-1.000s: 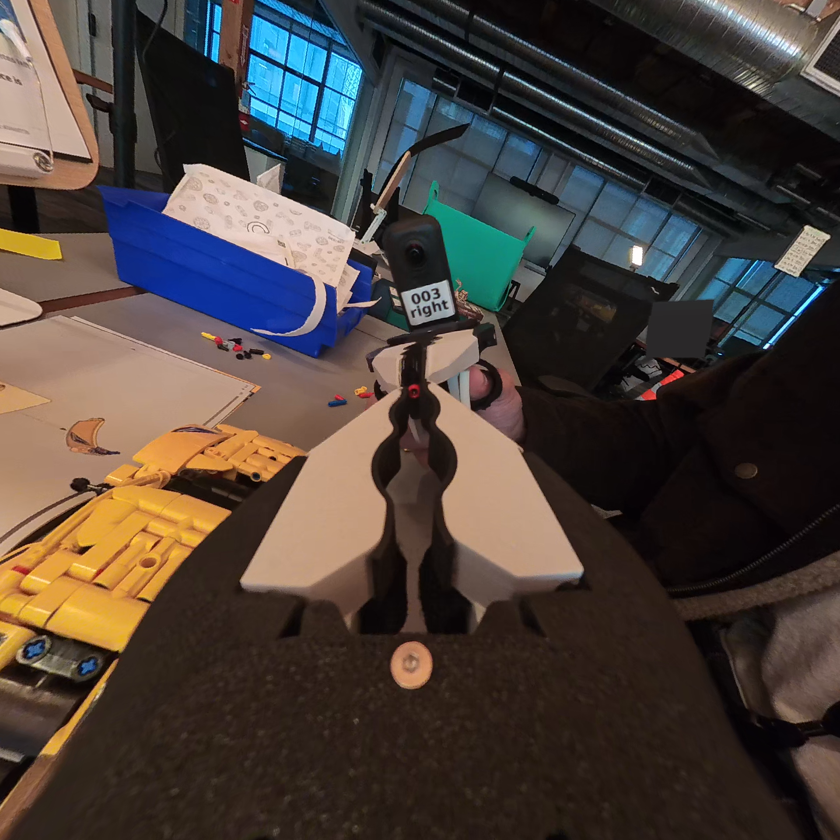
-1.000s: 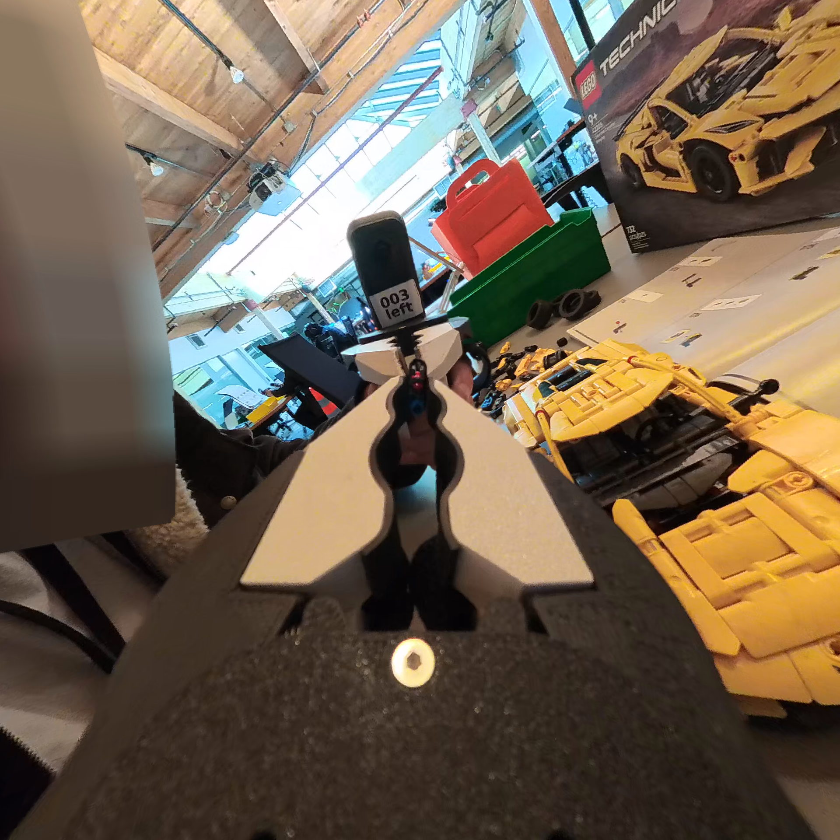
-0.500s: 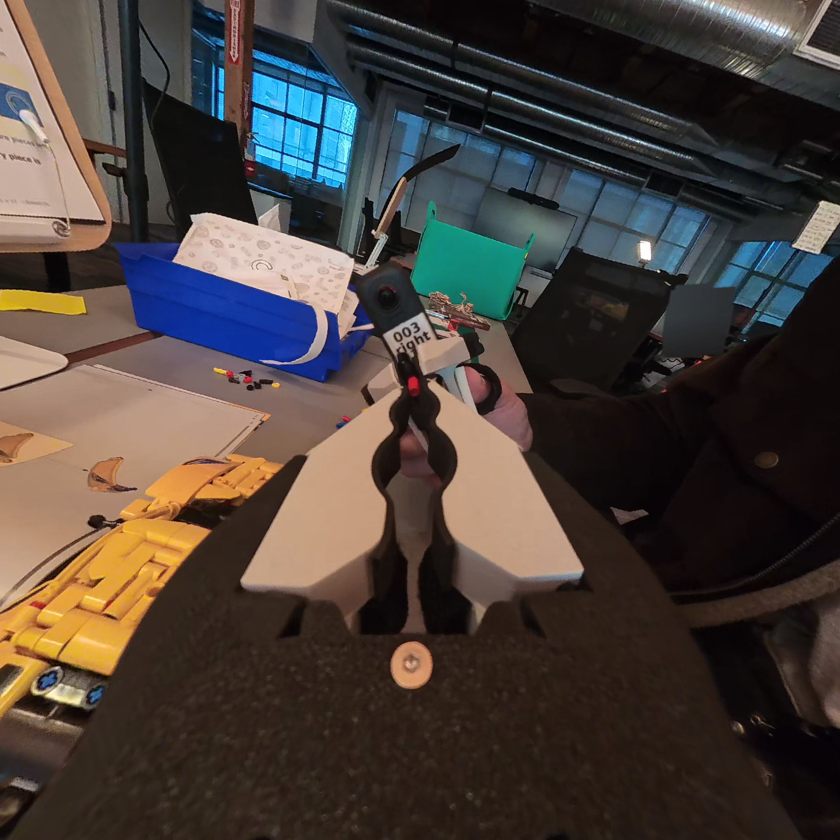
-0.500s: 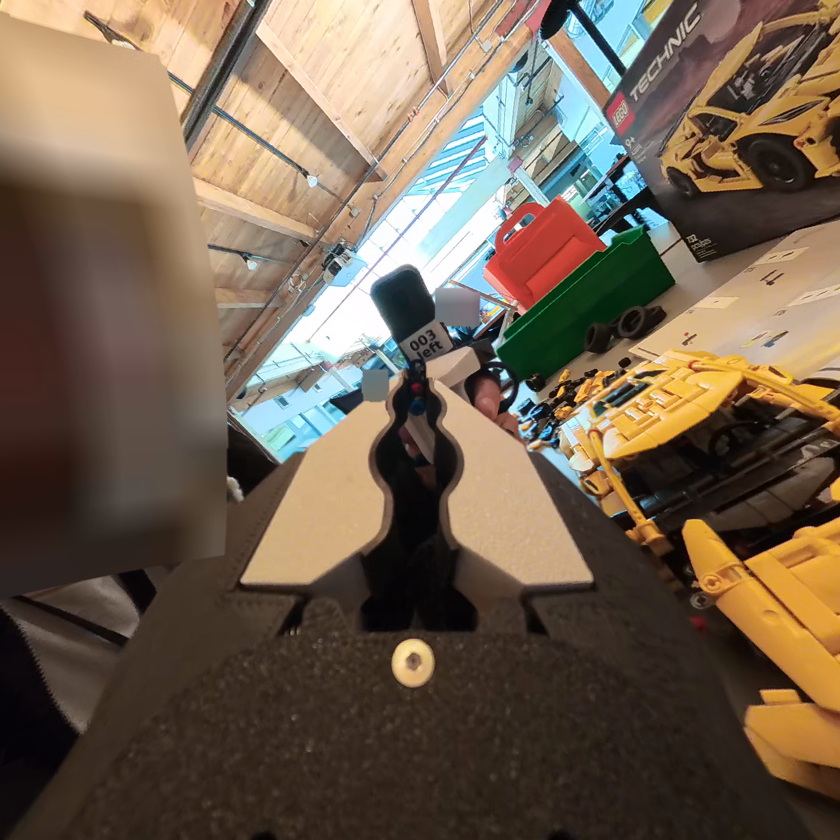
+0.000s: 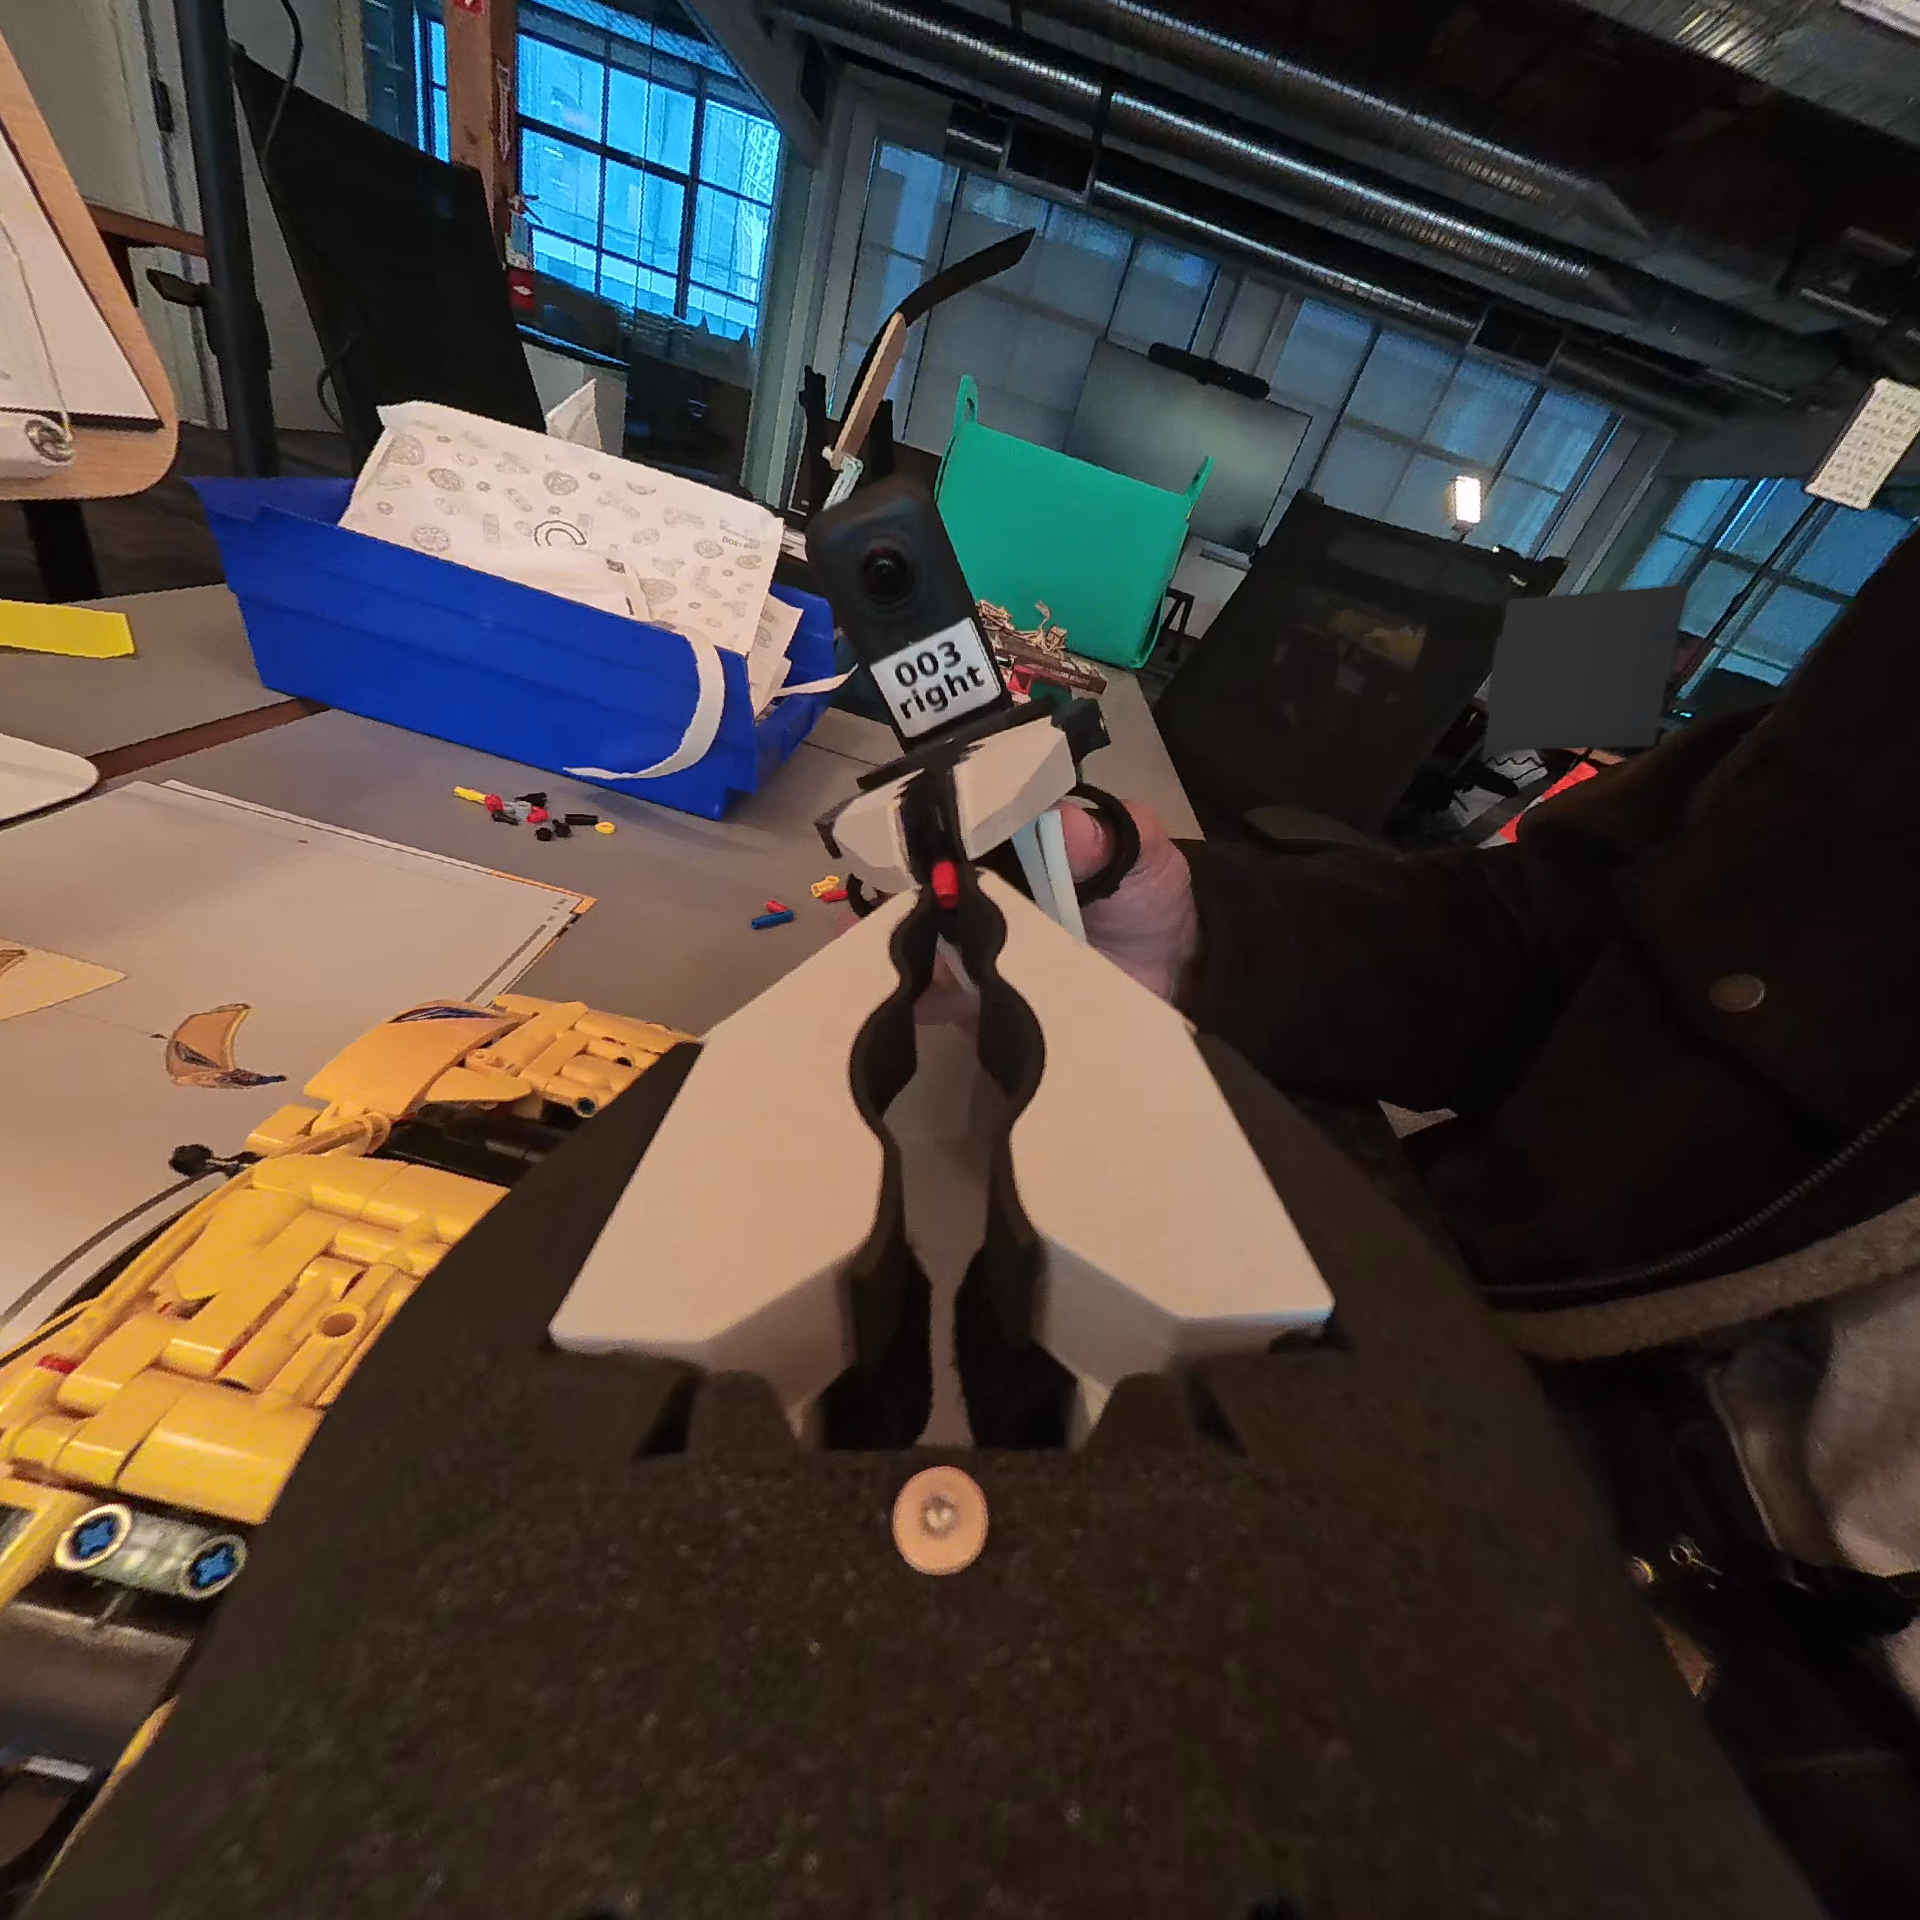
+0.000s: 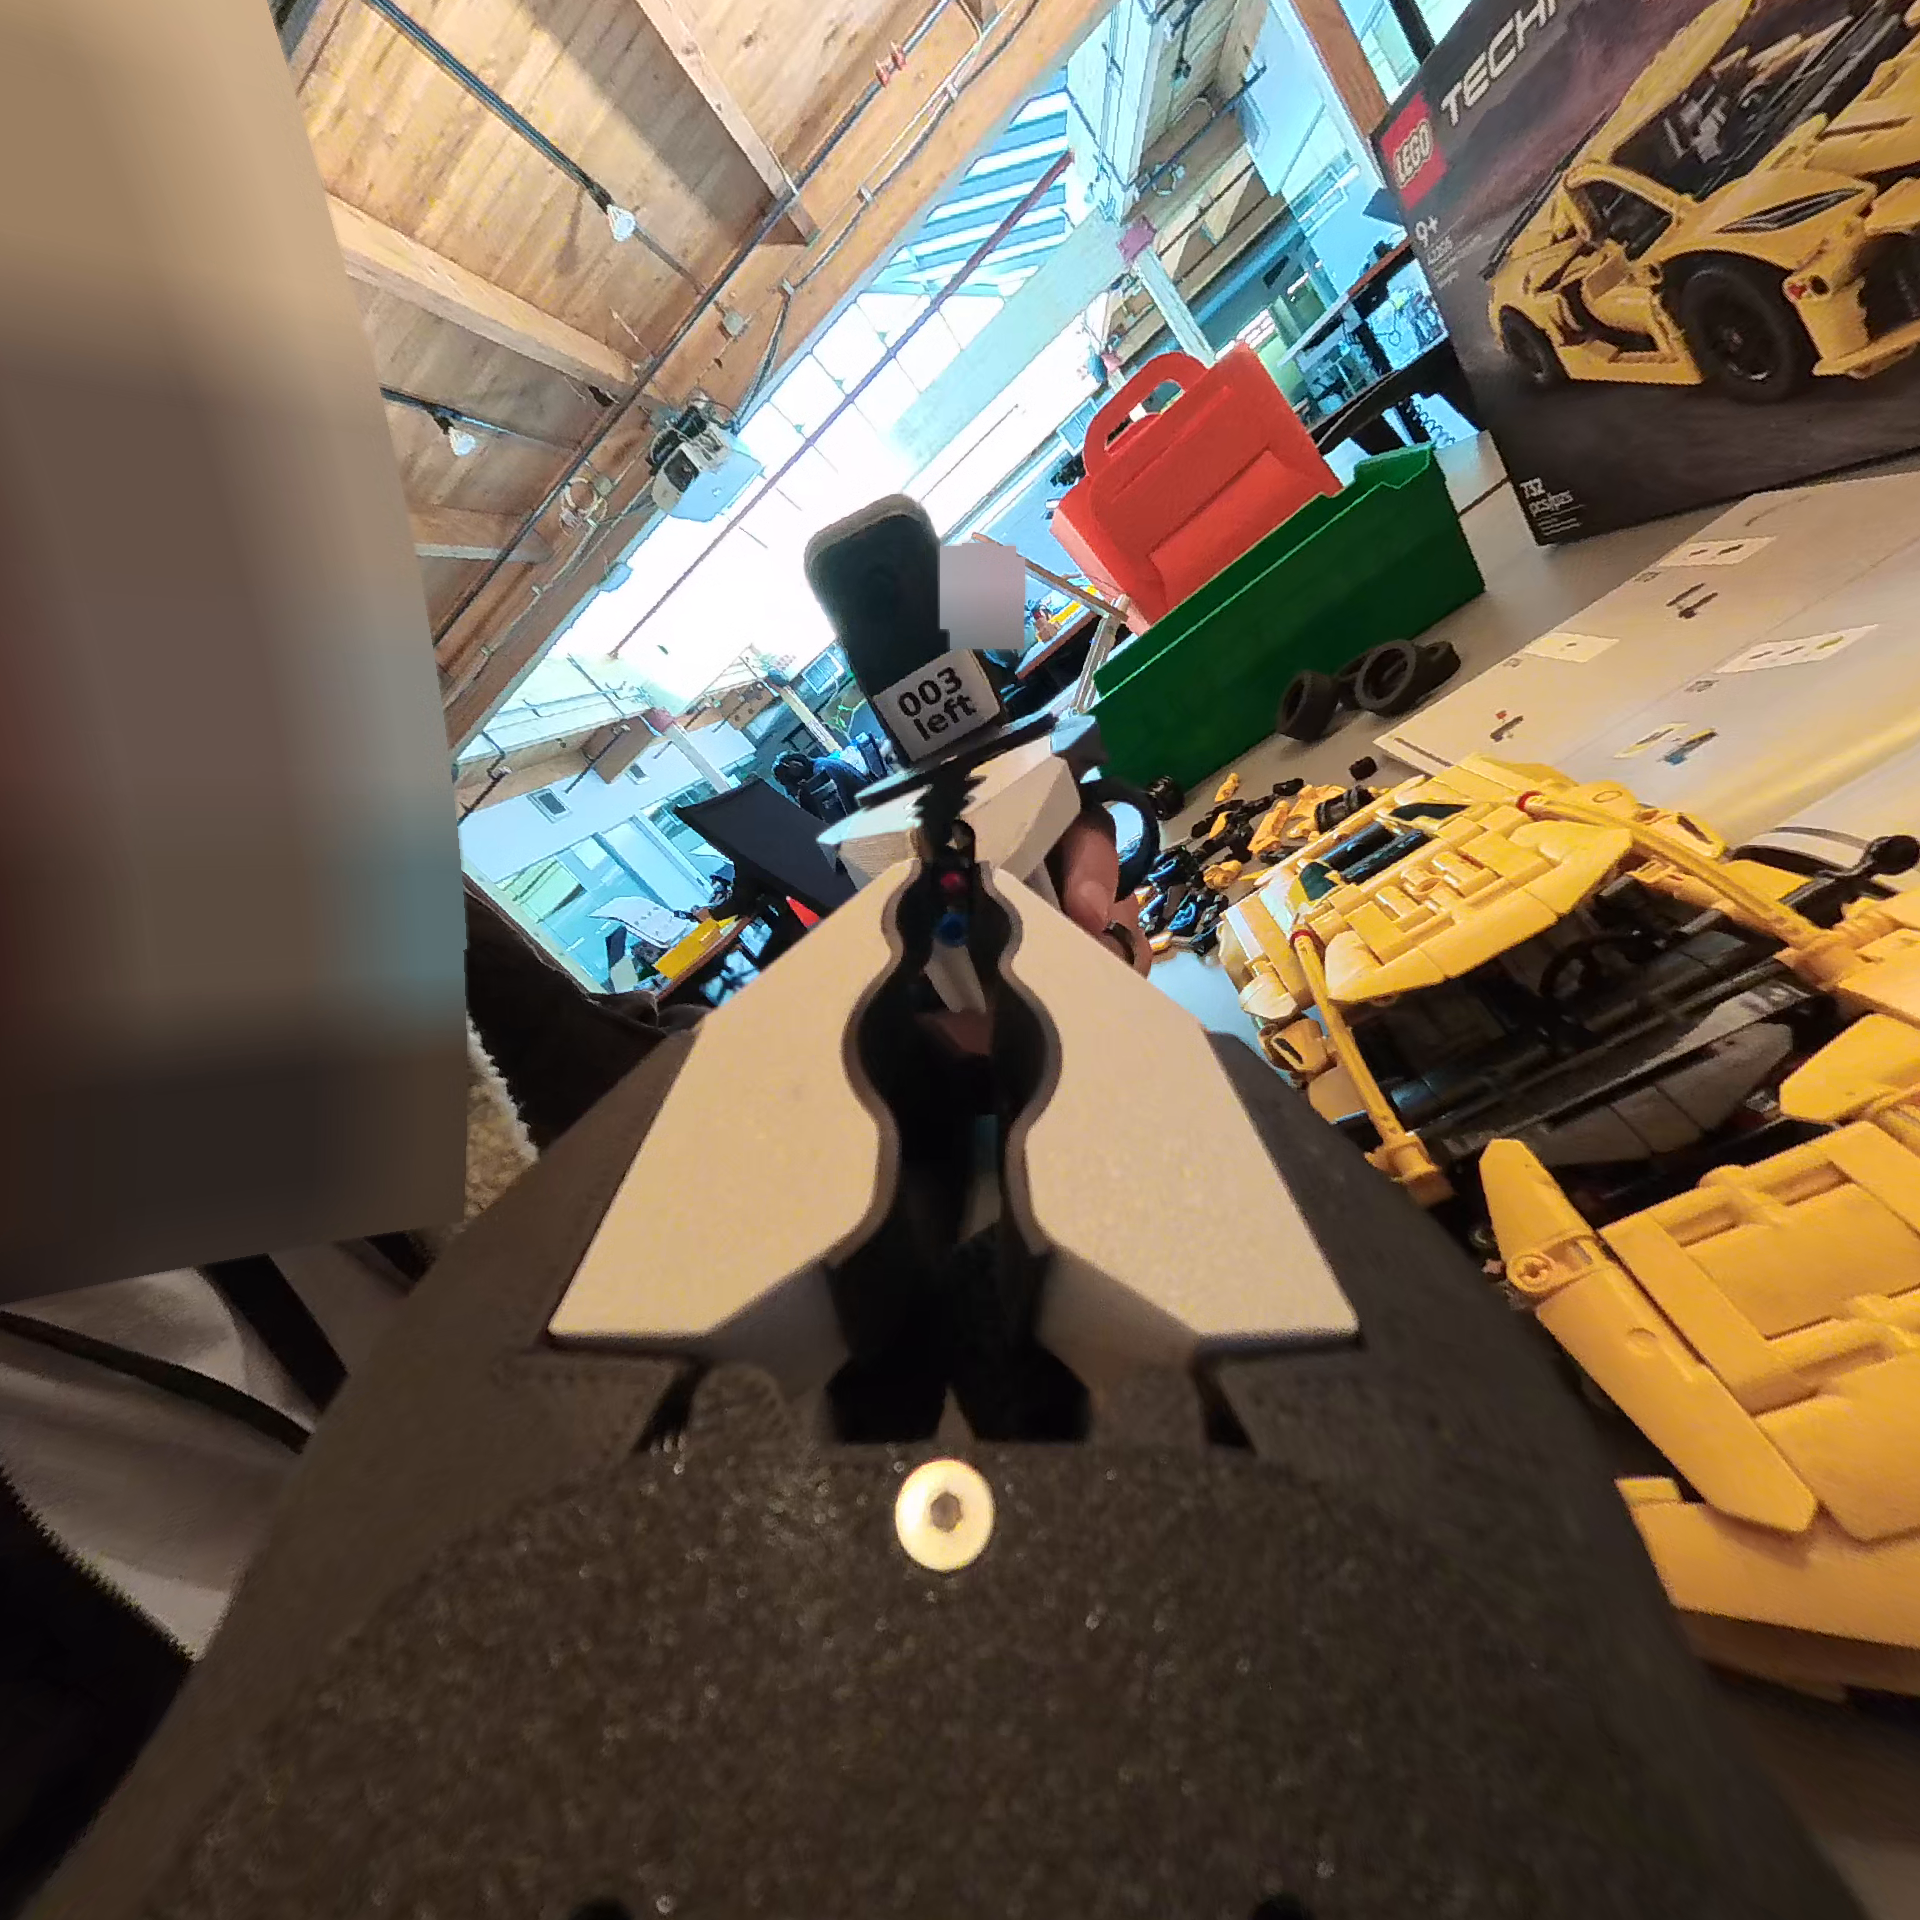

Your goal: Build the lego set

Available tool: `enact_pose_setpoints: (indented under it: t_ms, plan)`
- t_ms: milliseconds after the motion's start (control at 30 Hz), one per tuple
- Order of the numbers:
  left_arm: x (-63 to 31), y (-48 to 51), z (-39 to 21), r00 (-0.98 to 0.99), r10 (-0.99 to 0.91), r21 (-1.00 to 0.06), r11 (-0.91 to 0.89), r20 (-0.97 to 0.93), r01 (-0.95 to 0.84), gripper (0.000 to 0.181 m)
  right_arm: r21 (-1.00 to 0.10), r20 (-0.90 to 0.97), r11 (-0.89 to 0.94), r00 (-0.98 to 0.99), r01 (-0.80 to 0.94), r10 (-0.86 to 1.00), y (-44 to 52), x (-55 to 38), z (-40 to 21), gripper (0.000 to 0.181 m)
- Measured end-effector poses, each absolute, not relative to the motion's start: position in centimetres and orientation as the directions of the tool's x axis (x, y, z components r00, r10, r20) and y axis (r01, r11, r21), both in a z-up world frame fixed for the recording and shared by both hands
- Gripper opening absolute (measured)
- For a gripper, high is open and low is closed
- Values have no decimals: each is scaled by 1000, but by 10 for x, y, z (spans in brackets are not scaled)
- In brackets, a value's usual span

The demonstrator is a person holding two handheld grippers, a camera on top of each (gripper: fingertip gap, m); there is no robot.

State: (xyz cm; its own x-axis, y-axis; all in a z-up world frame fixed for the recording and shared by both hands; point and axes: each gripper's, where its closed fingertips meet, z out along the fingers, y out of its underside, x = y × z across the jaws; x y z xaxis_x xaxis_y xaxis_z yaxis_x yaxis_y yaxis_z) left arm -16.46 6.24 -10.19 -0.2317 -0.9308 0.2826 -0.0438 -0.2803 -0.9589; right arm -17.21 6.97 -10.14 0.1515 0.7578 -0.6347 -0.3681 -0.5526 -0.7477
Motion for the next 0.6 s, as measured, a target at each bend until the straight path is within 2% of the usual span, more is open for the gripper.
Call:
enact_pose_setpoints:
  t_ms: [300,600]
  plan:
    - [-166,63,-97,-261,-903,-939,-341,342,-51,4,-738,-638,-555,128,-385,760,70,-172,-97,6]
    - [-167,65,-95,-247,-911,-943,-328,330,-48,5,-735,-638,-550,130,-397,759,71,-168,-95,6]
